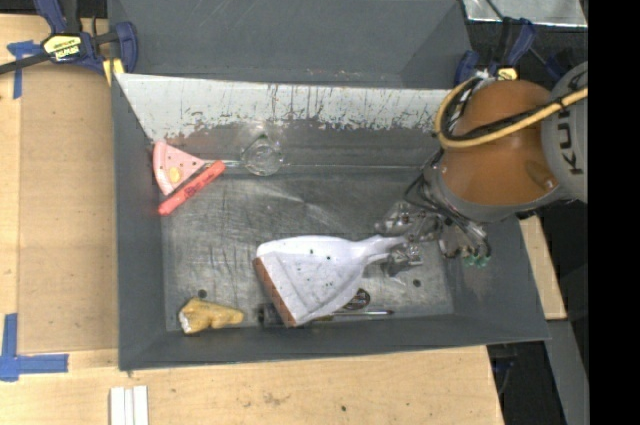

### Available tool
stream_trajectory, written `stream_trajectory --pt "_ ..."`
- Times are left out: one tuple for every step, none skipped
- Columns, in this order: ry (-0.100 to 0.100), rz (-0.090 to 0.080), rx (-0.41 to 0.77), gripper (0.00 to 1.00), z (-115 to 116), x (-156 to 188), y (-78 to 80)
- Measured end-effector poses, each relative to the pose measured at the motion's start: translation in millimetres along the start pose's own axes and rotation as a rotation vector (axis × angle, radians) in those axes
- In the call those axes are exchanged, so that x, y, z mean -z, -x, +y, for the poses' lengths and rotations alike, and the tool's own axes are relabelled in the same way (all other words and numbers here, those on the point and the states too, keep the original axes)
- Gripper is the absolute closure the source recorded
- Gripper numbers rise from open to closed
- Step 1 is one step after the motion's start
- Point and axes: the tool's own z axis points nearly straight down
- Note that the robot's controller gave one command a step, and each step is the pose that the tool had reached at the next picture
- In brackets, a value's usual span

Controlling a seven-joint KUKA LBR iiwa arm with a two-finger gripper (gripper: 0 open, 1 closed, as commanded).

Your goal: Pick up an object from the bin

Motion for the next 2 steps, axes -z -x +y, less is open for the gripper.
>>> stream_trajectory --pt "-0.002 -0.012 0.011 1.0 4.1 35.1 9.3" --pt "-0.001 -0.006 0.018 1.0 9.2 54.3 -1.5"
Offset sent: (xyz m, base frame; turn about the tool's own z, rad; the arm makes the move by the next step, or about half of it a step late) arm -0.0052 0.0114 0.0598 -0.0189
